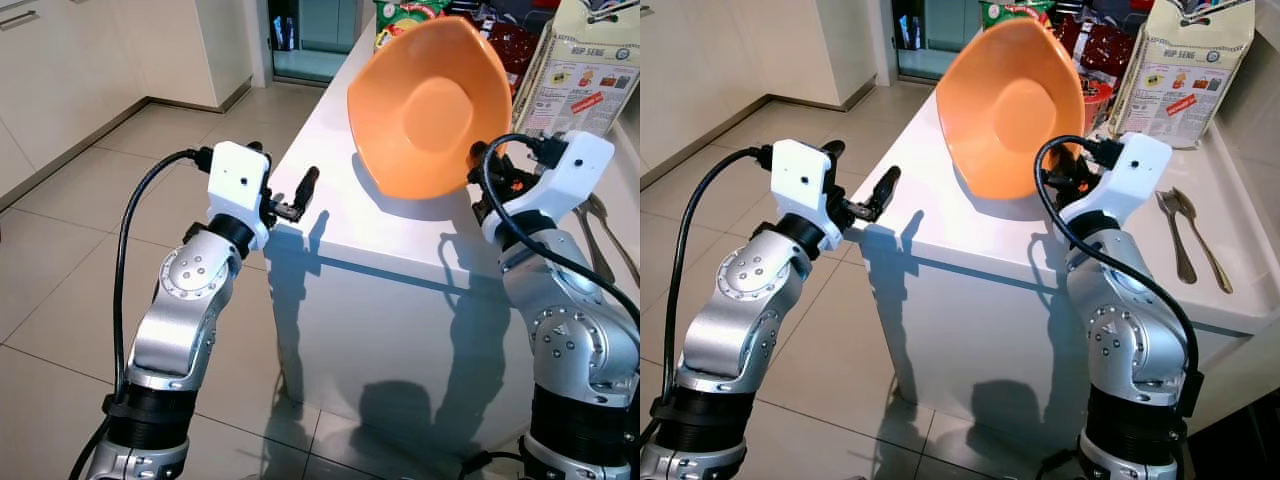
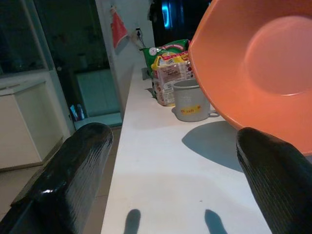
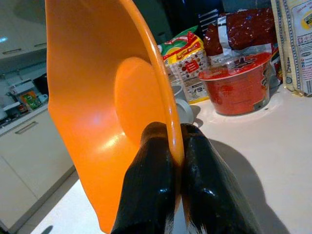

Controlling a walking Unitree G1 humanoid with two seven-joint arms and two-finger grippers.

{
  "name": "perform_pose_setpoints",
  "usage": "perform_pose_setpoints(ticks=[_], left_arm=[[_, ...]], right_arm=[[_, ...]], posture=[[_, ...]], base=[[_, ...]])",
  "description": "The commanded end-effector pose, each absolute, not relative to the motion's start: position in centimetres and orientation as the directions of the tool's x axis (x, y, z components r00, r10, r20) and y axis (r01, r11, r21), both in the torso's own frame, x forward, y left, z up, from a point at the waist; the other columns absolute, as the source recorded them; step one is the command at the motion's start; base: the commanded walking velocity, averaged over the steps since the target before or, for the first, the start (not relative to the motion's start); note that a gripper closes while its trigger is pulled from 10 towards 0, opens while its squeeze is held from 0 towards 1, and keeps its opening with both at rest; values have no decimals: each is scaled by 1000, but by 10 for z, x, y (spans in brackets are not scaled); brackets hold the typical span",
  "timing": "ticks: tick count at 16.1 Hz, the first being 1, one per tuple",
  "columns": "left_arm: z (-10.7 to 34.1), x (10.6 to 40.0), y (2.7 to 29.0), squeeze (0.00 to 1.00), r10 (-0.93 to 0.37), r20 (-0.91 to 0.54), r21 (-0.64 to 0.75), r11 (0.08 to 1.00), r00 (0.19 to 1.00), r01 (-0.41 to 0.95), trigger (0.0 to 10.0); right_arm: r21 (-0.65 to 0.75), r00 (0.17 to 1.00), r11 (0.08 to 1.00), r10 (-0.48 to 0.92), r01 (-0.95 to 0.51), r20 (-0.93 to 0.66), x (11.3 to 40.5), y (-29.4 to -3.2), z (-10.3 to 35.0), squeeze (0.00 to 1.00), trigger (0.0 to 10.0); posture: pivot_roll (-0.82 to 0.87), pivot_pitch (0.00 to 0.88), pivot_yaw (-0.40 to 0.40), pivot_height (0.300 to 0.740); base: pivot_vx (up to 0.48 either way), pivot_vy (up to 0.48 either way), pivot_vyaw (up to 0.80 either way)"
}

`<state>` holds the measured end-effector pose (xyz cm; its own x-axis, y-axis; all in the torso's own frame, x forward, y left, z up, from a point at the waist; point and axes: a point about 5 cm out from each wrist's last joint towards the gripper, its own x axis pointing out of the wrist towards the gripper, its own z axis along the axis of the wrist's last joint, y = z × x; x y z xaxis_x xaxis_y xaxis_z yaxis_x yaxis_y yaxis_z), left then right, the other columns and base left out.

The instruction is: Setting the table

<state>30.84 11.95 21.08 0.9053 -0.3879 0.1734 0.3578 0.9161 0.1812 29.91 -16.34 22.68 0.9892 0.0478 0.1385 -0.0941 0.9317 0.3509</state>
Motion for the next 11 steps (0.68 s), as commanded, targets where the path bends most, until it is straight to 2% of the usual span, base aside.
perform_pose_setpoints(ticks=[1,6,11], left_arm=[[210,309,123,0,-378,163,185,919,911,348,10000],[209,309,123,0,-371,160,185,922,915,342,10000],[211,310,122,0,-366,164,181,924,916,337,10000]], right_arm=[[339,979,934,43,-109,198,297,-162,236,0,10000],[349,979,930,47,-115,199,296,-160,235,0,10000],[355,979,928,42,-111,197,297,-160,234,0,10000]], posture=[[-3,0,14,740],[0,0,17,740],[-1,0,18,740]], base=[[0,0,0],[0,0,0],[-265,0,0]])
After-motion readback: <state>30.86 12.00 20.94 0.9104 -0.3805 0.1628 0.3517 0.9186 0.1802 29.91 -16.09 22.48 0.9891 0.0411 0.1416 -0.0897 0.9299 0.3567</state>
